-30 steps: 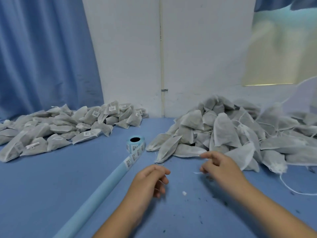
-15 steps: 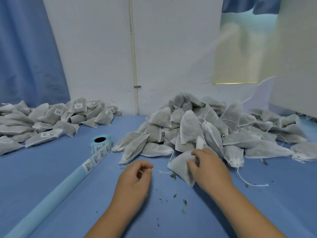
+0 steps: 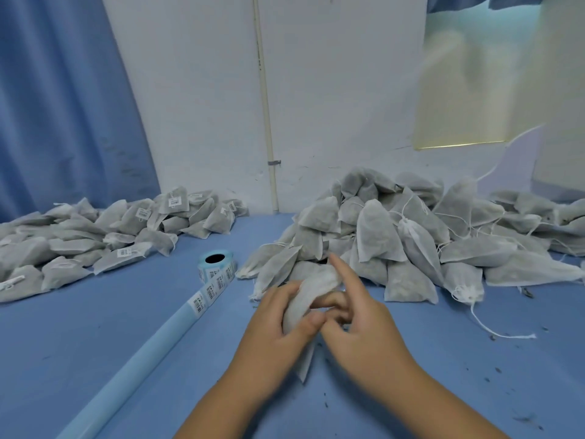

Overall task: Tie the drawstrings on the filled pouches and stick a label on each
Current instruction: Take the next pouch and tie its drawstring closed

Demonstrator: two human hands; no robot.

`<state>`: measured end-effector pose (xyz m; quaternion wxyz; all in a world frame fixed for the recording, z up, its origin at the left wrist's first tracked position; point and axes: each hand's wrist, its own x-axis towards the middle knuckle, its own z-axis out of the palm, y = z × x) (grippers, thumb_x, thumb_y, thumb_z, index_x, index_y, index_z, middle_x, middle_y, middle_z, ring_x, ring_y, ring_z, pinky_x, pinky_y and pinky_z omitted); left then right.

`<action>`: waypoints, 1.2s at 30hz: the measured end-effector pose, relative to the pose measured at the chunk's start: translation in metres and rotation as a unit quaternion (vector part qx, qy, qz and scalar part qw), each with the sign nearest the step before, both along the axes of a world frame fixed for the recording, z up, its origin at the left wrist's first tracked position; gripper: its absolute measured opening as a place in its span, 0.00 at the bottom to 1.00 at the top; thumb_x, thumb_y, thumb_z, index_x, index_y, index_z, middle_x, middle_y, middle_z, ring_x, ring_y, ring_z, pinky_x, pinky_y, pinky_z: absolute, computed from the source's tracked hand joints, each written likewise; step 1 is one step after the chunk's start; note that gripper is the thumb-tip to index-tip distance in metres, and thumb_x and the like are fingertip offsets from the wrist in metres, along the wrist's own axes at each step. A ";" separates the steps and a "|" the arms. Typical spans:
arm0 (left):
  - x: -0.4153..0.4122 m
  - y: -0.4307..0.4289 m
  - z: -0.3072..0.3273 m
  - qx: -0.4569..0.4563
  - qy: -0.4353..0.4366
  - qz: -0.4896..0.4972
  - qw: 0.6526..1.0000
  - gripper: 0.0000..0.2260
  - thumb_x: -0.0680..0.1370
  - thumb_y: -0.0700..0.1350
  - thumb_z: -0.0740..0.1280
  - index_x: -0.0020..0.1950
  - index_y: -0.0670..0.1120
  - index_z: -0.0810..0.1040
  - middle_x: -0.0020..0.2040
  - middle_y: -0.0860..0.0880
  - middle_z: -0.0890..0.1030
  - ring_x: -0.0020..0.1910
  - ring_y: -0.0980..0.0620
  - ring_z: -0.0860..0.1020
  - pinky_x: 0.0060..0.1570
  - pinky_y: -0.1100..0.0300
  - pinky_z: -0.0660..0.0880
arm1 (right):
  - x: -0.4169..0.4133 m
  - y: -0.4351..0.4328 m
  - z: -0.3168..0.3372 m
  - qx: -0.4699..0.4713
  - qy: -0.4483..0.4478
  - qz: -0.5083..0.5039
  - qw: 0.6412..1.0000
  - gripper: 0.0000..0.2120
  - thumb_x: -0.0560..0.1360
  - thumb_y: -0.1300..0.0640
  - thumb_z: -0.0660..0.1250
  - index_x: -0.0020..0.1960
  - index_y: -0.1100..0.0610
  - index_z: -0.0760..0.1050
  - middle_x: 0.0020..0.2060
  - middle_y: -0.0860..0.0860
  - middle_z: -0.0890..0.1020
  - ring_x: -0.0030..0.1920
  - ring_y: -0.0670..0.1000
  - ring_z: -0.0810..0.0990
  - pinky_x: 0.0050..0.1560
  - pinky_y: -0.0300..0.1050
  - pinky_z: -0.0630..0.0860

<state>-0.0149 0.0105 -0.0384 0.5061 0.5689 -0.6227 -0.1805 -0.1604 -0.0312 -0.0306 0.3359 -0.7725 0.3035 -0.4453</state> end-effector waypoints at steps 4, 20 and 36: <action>-0.004 0.001 0.000 0.036 0.042 0.022 0.998 0.05 0.76 0.48 0.68 0.45 0.59 0.81 0.41 0.60 0.83 0.40 0.64 0.79 0.39 0.72 0.72 | -0.006 -0.008 0.005 0.012 -0.053 -0.026 0.998 0.32 0.72 0.64 0.67 0.60 0.30 0.63 0.42 0.41 0.81 0.38 0.42 0.79 0.40 0.37 0.76; -0.001 0.007 0.003 0.087 0.038 0.019 0.995 0.07 0.66 0.46 0.58 0.33 0.51 0.75 0.30 0.58 0.73 0.30 0.58 0.70 0.33 0.63 0.67 | -0.015 -0.016 0.012 0.118 -0.080 0.067 0.988 0.06 0.70 0.63 0.74 0.43 0.53 0.83 0.36 0.51 0.83 0.37 0.44 0.78 0.43 0.37 0.75; -0.014 0.008 0.004 -0.096 -0.111 0.094 0.985 0.15 0.69 0.41 0.61 0.46 0.61 0.75 0.42 0.63 0.80 0.45 0.66 0.76 0.41 0.76 0.67 | -0.032 -0.022 0.019 0.199 0.040 0.155 0.967 0.10 0.74 0.53 0.71 0.39 0.55 0.73 0.23 0.49 0.75 0.23 0.47 0.69 0.27 0.38 0.66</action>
